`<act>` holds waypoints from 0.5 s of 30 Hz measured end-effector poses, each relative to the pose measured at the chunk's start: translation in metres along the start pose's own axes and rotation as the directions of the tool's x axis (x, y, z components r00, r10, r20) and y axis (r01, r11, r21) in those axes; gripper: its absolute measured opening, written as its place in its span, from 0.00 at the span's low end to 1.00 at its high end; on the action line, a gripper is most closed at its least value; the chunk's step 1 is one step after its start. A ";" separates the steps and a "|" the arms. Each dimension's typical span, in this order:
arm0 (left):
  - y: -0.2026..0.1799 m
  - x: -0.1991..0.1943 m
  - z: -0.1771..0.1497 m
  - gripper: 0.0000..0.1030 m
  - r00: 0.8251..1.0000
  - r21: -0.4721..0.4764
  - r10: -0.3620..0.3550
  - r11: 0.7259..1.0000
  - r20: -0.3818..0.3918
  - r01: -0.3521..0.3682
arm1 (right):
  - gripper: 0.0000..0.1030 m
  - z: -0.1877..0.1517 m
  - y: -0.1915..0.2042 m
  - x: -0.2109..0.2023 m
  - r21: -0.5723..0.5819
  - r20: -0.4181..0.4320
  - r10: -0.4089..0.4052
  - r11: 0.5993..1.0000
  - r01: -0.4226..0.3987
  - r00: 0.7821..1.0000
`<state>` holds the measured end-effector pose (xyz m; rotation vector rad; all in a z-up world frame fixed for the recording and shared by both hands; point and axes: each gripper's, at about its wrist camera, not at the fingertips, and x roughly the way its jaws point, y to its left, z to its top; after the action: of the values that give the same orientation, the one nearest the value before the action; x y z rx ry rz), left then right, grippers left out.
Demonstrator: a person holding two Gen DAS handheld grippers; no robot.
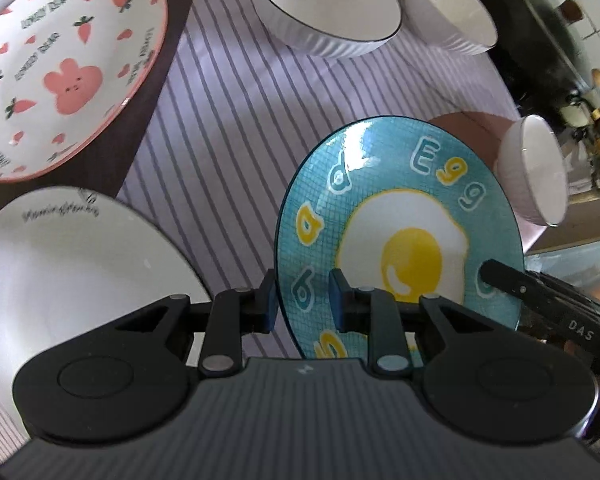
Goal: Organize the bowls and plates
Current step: 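Lift the blue egg plate and lower it onto the white plate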
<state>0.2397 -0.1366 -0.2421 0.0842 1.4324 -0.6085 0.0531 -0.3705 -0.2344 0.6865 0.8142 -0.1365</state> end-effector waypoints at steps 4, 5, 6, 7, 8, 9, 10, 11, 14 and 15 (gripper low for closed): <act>0.002 -0.024 -0.016 0.23 1.000 -0.026 -0.002 1.000 0.027 0.003 | 0.16 0.006 0.012 -0.012 -0.028 -0.006 0.041 0.999 -0.042 0.999; 0.002 -0.030 -0.021 0.23 0.999 -0.033 -0.003 0.999 0.034 0.005 | 0.16 0.009 0.016 -0.014 -0.037 -0.010 0.050 0.998 -0.050 0.999; 0.003 -0.037 -0.026 0.23 0.999 -0.036 -0.003 0.999 0.044 0.005 | 0.16 0.010 0.021 -0.017 -0.052 -0.014 0.053 0.997 -0.054 0.998; 0.004 -0.044 -0.030 0.23 0.999 -0.035 -0.003 0.999 0.054 0.005 | 0.16 0.012 0.027 -0.020 -0.072 -0.021 0.056 0.996 -0.057 0.998; 0.006 -0.052 -0.035 0.23 0.998 -0.042 -0.005 0.999 0.062 0.008 | 0.16 0.013 0.033 -0.023 -0.092 -0.030 0.060 0.994 -0.063 0.998; 0.008 -0.059 -0.041 0.23 0.997 -0.053 -0.009 0.998 0.071 0.013 | 0.16 0.014 0.038 -0.026 -0.111 -0.033 0.071 0.991 -0.074 0.997; 0.010 -0.066 -0.046 0.23 0.997 -0.059 -0.008 0.998 0.081 0.013 | 0.16 0.014 0.042 -0.029 -0.122 -0.034 0.087 0.988 -0.090 0.996; 0.012 -0.072 -0.053 0.23 0.995 -0.064 -0.002 0.998 0.095 0.008 | 0.16 0.015 0.047 -0.031 -0.129 -0.041 0.098 0.986 -0.102 0.994; 0.019 -0.091 -0.070 0.24 0.991 -0.104 0.008 0.995 0.137 0.007 | 0.16 0.018 0.062 -0.033 -0.152 -0.071 0.119 0.980 -0.129 0.990; 0.022 -0.097 -0.076 0.24 0.988 -0.122 0.011 0.993 0.152 0.007 | 0.16 0.019 0.070 -0.034 -0.169 -0.081 0.127 0.976 -0.140 0.989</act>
<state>0.1802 -0.0537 -0.1700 -0.0564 1.3175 -0.5134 0.0667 -0.3329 -0.1653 0.5804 0.8337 0.0806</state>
